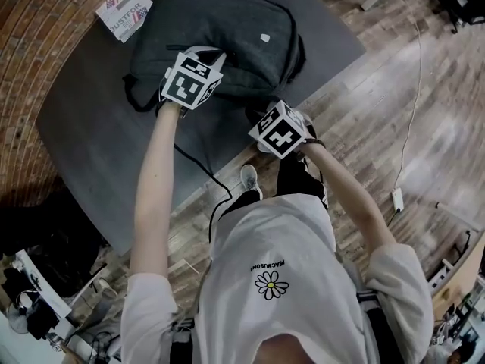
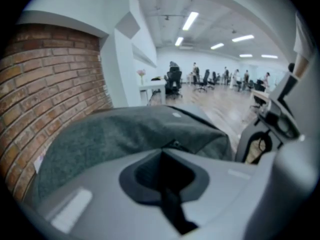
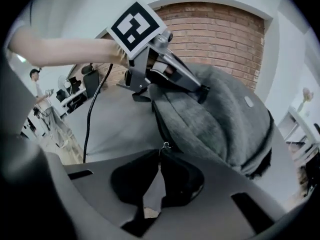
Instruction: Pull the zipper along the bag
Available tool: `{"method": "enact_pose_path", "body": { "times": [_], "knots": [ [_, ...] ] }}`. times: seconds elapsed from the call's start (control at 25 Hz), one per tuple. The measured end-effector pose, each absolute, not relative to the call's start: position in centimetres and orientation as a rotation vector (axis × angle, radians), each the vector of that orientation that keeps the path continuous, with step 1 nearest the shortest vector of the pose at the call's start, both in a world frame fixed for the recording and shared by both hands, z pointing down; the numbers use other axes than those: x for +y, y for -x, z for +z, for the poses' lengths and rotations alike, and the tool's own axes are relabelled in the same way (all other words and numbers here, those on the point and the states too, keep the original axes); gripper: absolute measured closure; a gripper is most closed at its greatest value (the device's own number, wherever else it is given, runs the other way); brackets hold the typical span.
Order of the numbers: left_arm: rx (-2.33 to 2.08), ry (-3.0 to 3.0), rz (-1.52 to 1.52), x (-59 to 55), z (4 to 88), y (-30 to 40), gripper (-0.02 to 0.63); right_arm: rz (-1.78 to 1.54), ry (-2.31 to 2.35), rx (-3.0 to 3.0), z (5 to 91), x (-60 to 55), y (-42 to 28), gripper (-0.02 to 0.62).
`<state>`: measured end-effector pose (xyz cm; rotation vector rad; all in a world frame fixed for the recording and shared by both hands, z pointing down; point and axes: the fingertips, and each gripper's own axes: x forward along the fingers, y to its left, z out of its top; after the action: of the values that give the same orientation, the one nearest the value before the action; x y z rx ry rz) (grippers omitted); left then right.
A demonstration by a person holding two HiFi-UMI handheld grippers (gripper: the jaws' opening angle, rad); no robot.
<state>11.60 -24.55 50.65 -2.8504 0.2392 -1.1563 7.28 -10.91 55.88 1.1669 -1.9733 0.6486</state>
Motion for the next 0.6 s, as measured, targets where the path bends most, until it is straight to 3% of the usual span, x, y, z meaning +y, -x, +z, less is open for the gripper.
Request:
{"method": "enact_pose_path", "body": {
  "times": [0.2,0.44,0.6],
  "knots": [
    [0.199,2.879,-1.097,-23.9,49.6,-11.0,0.604,0.676,-1.196,-1.969,56.3,-12.1,-5.4,0.583],
    [0.709,2.717,-0.899,-31.3,45.8,-3.8,0.604,0.629,-1.162,-1.952,55.9,-12.4,-5.8,0.583],
    [0.706,2.878,-0.844,-32.8,46.5,-1.9,0.603,0.653,-1.155,-1.942,56.1,-12.5,-5.5,0.583]
  ]
}}
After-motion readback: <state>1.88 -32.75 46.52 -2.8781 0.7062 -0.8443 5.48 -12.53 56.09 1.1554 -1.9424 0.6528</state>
